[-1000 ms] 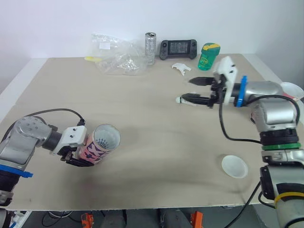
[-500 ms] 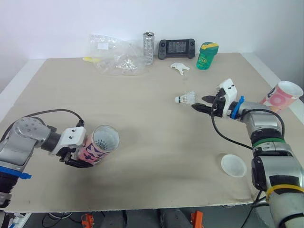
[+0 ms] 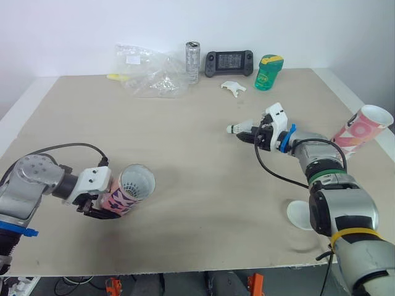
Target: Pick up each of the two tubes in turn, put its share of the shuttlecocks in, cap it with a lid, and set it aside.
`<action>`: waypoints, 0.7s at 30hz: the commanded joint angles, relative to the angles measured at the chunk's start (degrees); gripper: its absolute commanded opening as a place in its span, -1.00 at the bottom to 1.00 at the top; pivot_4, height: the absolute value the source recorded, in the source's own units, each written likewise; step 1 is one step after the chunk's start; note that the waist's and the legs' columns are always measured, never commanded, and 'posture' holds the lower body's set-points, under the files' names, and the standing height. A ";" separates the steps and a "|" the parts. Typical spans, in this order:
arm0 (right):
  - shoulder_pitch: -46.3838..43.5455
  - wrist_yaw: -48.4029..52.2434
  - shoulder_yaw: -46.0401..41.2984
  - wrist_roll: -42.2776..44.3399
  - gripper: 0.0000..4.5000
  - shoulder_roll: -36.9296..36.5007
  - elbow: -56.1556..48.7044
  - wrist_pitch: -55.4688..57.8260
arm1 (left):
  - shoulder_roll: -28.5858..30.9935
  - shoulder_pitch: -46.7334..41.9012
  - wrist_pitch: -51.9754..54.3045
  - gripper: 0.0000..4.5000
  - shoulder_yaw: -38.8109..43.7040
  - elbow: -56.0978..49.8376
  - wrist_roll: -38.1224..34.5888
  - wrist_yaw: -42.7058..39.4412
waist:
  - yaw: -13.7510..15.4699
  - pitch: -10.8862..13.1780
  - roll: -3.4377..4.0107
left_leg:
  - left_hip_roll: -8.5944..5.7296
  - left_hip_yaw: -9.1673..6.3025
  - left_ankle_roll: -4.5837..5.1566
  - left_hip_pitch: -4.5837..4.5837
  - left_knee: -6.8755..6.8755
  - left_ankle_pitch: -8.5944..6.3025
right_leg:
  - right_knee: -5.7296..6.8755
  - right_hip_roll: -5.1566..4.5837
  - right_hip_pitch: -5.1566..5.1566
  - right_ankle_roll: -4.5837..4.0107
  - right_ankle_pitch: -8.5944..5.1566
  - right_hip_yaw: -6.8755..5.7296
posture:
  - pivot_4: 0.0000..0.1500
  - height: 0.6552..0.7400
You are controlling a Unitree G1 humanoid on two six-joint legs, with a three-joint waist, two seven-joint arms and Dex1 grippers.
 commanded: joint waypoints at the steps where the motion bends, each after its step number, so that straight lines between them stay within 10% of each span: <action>1: -1.66 0.33 -1.78 0.15 -0.86 -0.16 0.12 -1.31 | 0.43 2.08 0.84 0.34 -2.01 -2.16 -0.39 -0.80 | 0.00 0.00 0.00 | 0.00 0.00 0.00 0.00 0.00 0.00 | 0.00 0.00 0.00 0.00 0.00 0.00 | 1.00 0.61; 9: -0.67 4.02 -1.28 -0.35 -0.94 -1.74 -2.17 -2.70 | 0.38 2.32 1.25 0.34 -2.02 -2.80 -0.50 -0.41 | 0.00 0.00 0.00 | -0.01 -0.01 0.00 0.00 -0.01 0.00 | 0.00 0.00 0.00 0.00 0.00 -0.01 | 1.00 0.61; 21: 15.39 26.51 9.26 17.99 -0.94 -5.38 -77.04 16.41 | -0.26 0.23 0.73 0.34 -3.18 -0.62 -0.18 -0.97 | 0.69 0.11 0.27 | 0.00 -0.33 -0.02 -0.08 0.02 -0.02 | 0.04 0.00 0.03 -0.01 -0.05 -0.29 | 1.00 0.61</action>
